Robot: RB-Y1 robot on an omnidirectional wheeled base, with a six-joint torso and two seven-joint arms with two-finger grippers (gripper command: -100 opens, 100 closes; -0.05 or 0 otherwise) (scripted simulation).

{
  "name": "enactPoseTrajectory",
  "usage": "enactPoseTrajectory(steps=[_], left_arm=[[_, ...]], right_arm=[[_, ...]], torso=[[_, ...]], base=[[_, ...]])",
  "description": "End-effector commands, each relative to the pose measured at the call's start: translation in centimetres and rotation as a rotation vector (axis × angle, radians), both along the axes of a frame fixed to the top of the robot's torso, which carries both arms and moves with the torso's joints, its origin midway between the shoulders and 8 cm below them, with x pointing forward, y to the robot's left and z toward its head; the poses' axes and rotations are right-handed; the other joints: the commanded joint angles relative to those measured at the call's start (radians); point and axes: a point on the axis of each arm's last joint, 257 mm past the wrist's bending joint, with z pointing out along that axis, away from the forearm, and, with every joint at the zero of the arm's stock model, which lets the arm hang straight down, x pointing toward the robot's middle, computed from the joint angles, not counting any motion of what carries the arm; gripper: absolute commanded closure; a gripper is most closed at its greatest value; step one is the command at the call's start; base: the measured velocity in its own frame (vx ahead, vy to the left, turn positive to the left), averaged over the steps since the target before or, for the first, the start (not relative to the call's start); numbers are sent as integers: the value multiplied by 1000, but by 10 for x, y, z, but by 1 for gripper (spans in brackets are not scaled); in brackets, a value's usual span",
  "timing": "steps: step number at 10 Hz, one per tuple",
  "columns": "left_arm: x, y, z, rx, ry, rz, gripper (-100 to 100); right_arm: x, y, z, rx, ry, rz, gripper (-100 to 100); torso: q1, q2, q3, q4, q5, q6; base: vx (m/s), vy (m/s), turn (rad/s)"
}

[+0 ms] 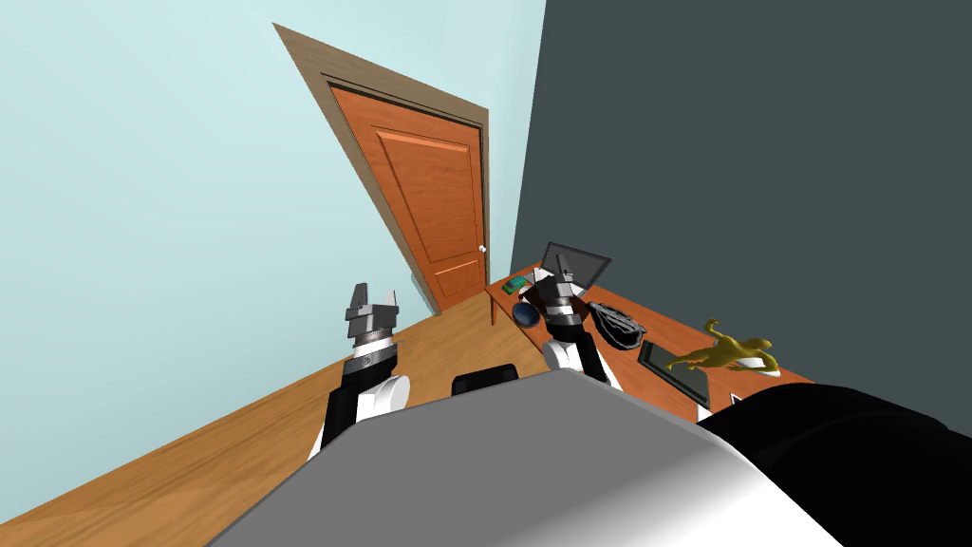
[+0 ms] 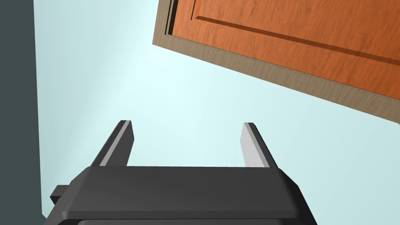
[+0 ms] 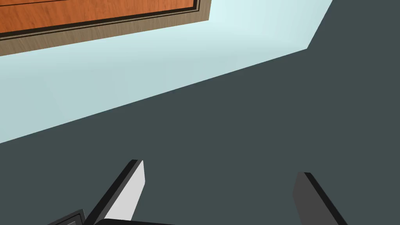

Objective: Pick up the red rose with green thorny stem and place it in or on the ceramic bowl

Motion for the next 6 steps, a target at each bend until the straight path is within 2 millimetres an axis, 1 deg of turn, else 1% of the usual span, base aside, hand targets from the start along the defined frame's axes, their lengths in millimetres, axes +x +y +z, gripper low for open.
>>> enactPoseTrajectory(steps=[1,3,4,5,6], left_arm=[[0,0,0,0,0,0,0],[0,0,0,0,0,0,0],[0,0,0,0,0,0,0],[0,0,0,0,0,0,0],[0,0,0,0,0,0,0]], right_arm=[[-1,-3,-5,17,13,15,-100],[-2,-8,-16,51,44,42,-100],[-2,-10,-16,64,43,46,-100],[-3,-13,-23,84,65,62,-100],[-3,-15,-23,98,64,65,-100]], torso=[[0,0,0,0,0,0],[1,-2,-1,0,0,0],[2,-3,-2,-1,0,0],[1,-3,-2,-1,0,0],[1,-3,-2,-1,0,0]], base=[[19,10,5],[49,29,7],[42,23,2],[38,22,12],[29,19,3]])
